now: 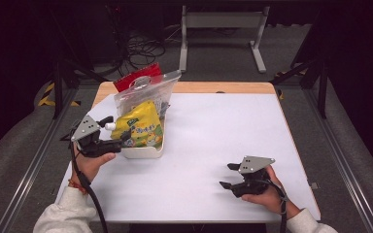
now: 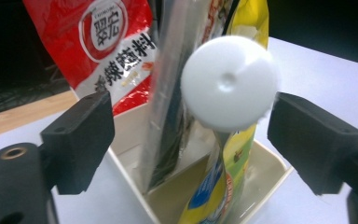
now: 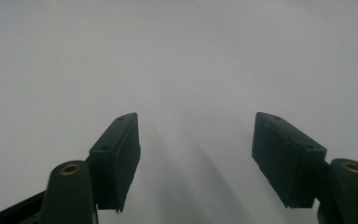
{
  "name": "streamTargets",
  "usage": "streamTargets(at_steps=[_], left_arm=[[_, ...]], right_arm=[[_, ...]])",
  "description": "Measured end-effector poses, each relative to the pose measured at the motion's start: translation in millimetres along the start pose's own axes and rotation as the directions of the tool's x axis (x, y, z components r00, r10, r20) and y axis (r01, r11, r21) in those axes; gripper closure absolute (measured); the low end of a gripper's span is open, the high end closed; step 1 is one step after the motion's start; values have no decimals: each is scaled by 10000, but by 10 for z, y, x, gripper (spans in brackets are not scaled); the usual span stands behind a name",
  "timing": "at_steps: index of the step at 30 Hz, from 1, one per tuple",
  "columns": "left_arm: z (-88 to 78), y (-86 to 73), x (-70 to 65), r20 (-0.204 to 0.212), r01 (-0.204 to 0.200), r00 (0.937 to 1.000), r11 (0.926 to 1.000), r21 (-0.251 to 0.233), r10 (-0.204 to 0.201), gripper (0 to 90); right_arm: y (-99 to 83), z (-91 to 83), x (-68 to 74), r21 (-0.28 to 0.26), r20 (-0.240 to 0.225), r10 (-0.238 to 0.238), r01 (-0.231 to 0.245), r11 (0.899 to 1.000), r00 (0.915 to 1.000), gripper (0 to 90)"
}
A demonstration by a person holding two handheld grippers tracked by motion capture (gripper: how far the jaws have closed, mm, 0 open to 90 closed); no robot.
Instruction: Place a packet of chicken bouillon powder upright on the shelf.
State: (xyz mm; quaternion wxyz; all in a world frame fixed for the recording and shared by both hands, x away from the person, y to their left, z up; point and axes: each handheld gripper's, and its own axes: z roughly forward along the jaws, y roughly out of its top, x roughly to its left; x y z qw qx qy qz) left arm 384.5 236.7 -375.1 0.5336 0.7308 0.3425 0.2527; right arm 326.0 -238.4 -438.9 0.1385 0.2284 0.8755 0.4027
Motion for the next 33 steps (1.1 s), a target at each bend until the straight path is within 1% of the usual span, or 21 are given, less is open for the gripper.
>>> streamTargets(at_steps=[3,5,6,7,9,10,12,15,16,17,19,20,21,22,23,25,28,29,30,31,33], left_arm=[[-69,-14,-8,-59,-1,10000,10000,-72,0,139],[-125,-39,-44,-348,-97,9993,10000,-4,97,135],[-125,-39,-44,-348,-97,9993,10000,-4,97,135],[-169,-61,-91,-750,-153,9970,9997,212,168,126],[-218,-81,-137,-843,-248,9961,9994,228,267,116],[-254,-96,-178,-1002,-348,9943,9990,278,374,116],[-319,-121,-232,-1105,-518,9924,9982,313,550,115],[-395,-169,-306,-1104,-543,9921,9975,451,590,112],[-419,-188,-332,-1057,-597,9923,9971,468,644,110],[-438,-211,-356,-917,-539,9941,9976,431,577,110],[-451,-234,-381,-821,-556,9948,9972,490,595,110],[-454,-268,-419,-698,-543,9959,9971,542,580,110],[-444,-301,-450,-537,-476,9973,9972,584,508,110],[-426,-338,-485,-387,-433,9982,9967,685,460,110],[-382,-396,-545,-113,-374,9992,9953,892,385,109],[-323,-442,-637,74,-717,9974,9904,1183,713,106],[-231,-509,-763,610,-734,9960,9881,1348,656,107],[-194,-529,-808,766,-839,9944,9854,1483,731,107],[-149,-545,-856,979,-1049,9911,9810,1634,896,107],[-113,-562,-894,1138,-1095,9894,9788,1733,905,107],[-91,-577,-915,1230,-1107,9883,9782,1755,898,107]], right_arm=[[1,-14,-11,-48,77,8,-8,10000,10000,319],[3,-28,-17,-89,129,17,-16,10000,9999,317],[3,-28,-17,-89,129,17,-16,10000,9999,317],[9,-50,-19,-160,214,-8,12,9999,9998,309],[16,-81,-23,-290,321,-6,15,9996,9995,303],[19,-93,-25,-325,377,-23,35,9995,9993,299],[23,-125,-33,-448,542,8,17,9990,9985,289],[25,-168,-43,-584,782,14,32,9983,9969,277],[25,-180,-47,-619,867,15,39,9981,9962,272],[24,-192,-50,-641,921,40,19,9979,9957,262],[16,-214,-54,-665,1090,27,46,9978,9940,259],[16,-214,-54,-665,1090,27,46,9978,9940,259],[2,-232,-63,-669,1226,57,25,9978,9924,256],[2,-232,-63,-669,1226,57,25,9978,9924,256],[-3,-238,-67,-681,1280,84,4,9977,9917,253],[-14,-259,-72,-697,1418,121,-23,9976,9898,244],[-31,-289,-79,-725,1554,163,-50,9974,9877,236],[-37,-298,-83,-737,1600,192,-75,9973,9869,229],[-43,-307,-87,-750,1644,231,-108,9971,9861,228],[-52,-318,-89,-772,1692,238,-108,9970,9853,224],[-67,-336,-91,-780,1797,220,-80,9969,9835,214]])
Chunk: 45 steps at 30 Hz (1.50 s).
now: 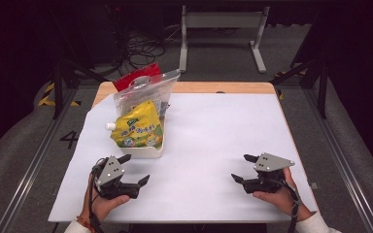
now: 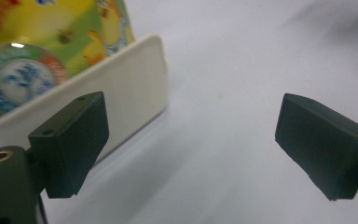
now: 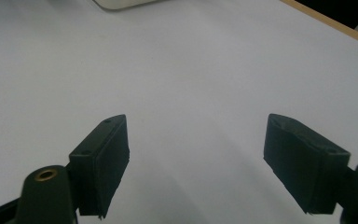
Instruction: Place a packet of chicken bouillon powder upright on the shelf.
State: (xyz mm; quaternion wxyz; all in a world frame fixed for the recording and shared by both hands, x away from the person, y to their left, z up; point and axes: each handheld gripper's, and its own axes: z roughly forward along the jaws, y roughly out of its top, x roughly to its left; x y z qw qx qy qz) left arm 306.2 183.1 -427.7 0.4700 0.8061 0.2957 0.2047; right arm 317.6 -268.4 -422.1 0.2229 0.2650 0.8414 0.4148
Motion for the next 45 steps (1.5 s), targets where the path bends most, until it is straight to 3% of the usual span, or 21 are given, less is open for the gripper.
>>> streamTargets(at_steps=[2,7,11,17,22,30,45], left_arm=[[95,-30,-55,379,23,9993,9997,234,-32,107],[206,-59,-136,615,-364,9976,9972,649,325,100],[240,-99,-166,784,-339,9965,9970,693,285,101],[319,-99,-200,973,-617,9938,9948,815,537,87],[384,-79,-194,1259,-699,9903,9938,860,588,77],[412,-66,-192,1272,-847,9891,9930,827,737,74],[375,-54,-146,1227,-758,9901,9952,613,679,76]], right_arm=[[-9,-13,1,25,43,37,-37,10000,10000,204],[-76,-82,-5,1,260,-58,58,10000,9996,172],[-141,-125,-3,57,399,-180,178,9998,9990,142],[-259,-195,4,231,756,-144,127,9997,9970,90],[-339,-246,-4,265,774,21,-42,9996,9970,75],[-374,-225,-2,388,822,-69,37,9992,9966,81],[-359,-187,44,421,732,-130,100,9991,9972,89]])
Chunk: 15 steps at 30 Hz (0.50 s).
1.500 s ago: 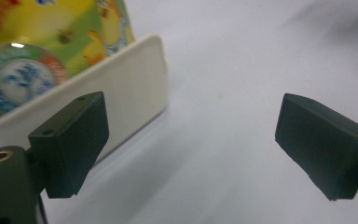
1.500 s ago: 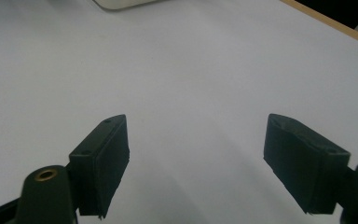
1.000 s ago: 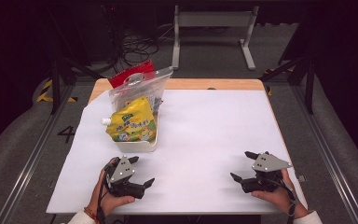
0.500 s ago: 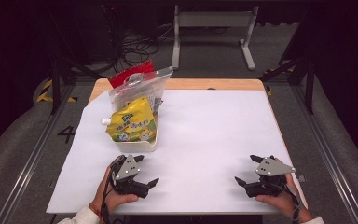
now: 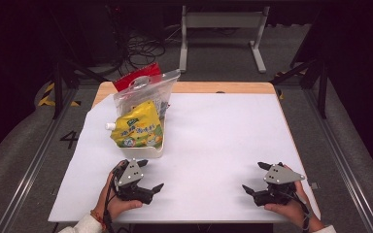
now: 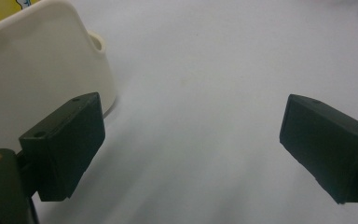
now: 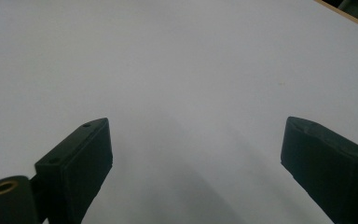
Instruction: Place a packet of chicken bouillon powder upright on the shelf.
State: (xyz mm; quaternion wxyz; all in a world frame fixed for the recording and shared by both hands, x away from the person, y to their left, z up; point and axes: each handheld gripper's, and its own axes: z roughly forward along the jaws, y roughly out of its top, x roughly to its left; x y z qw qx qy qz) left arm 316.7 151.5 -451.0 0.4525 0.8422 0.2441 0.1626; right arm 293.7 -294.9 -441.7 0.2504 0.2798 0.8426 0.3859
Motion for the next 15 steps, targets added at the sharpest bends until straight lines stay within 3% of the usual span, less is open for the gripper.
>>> streamTargets(at_steps=[15], left_arm=[[-6,2,-5,11,-97,10000,9999,78,97,76]], right_arm=[[9,-4,-8,-17,111,-21,22,10000,9999,93]])
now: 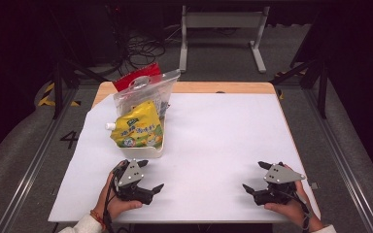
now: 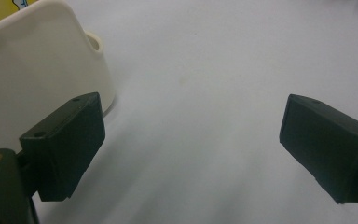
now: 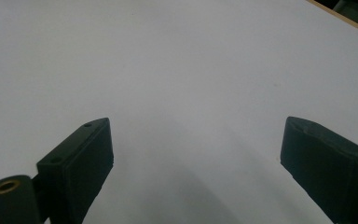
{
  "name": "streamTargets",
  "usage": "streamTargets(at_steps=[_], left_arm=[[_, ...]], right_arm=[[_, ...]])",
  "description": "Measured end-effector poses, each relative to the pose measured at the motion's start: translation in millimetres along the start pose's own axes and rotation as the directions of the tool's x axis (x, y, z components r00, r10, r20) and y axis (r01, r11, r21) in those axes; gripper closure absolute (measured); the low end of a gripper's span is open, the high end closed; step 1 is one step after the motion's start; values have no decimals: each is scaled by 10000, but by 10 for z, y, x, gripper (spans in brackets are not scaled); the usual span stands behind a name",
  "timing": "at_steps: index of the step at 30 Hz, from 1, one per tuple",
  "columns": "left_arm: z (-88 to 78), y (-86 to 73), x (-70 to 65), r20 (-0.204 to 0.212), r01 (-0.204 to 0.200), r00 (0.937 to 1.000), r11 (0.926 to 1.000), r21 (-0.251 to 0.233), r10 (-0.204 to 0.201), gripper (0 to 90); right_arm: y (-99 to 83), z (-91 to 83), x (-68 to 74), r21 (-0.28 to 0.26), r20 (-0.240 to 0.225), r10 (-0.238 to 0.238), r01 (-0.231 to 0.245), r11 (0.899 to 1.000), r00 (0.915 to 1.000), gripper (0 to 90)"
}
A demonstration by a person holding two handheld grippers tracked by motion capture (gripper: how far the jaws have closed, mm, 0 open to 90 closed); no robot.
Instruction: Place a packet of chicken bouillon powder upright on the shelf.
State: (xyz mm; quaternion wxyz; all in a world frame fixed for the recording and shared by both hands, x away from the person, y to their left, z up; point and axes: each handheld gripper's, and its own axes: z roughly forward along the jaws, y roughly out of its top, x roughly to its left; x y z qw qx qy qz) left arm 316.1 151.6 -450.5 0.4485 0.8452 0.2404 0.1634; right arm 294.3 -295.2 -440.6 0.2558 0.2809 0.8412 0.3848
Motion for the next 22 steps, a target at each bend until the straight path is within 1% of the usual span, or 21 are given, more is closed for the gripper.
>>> streamTargets(at_steps=[3,9,13,16,19,22], left_arm=[[5,-1,4,-12,-33,10000,10000,72,33,76],[14,-4,10,12,11,10000,10000,61,-11,76],[28,-5,19,144,22,9999,10000,80,-23,76],[42,-4,21,182,-75,9998,9999,145,72,75],[44,0,22,291,-130,9995,9998,137,126,75],[49,5,22,331,-158,9993,9998,148,153,75]], right_arm=[[-3,1,-5,-19,-11,10,-10,10000,10000,94],[-3,2,-5,-6,18,18,-18,10000,10000,94],[-8,2,-13,-6,61,30,-30,10000,10000,94],[-11,7,-16,35,62,84,-84,10000,9999,94],[-14,18,-18,67,94,34,-34,10000,10000,94],[-18,19,-33,73,157,134,-136,9999,9998,96]])
